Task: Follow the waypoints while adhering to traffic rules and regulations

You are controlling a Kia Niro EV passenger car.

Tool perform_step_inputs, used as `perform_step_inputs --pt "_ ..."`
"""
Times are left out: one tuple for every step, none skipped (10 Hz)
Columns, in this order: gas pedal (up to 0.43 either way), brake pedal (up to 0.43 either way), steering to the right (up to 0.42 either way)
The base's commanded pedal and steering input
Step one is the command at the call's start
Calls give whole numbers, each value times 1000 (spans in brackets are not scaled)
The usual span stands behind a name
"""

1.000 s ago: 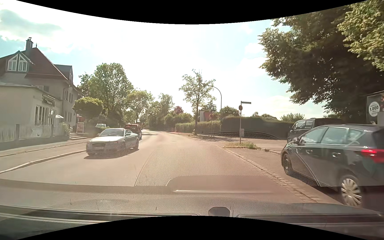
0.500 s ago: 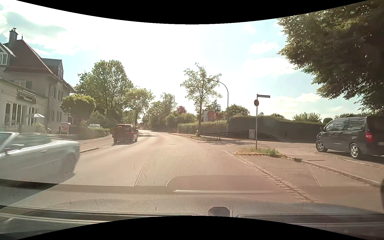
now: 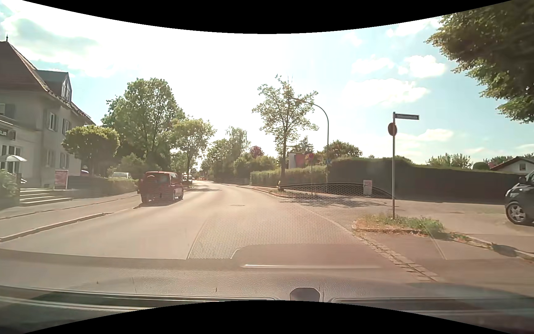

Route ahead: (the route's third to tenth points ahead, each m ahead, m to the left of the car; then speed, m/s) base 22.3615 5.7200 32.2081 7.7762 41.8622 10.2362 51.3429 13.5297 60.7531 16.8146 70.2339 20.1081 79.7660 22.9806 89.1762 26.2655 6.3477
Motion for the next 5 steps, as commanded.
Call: perform_step_inputs --pt "87 6 -26" --pt "110 6 -28" --pt "110 6 -30" --pt "138 6 -32" --pt "150 6 -33"
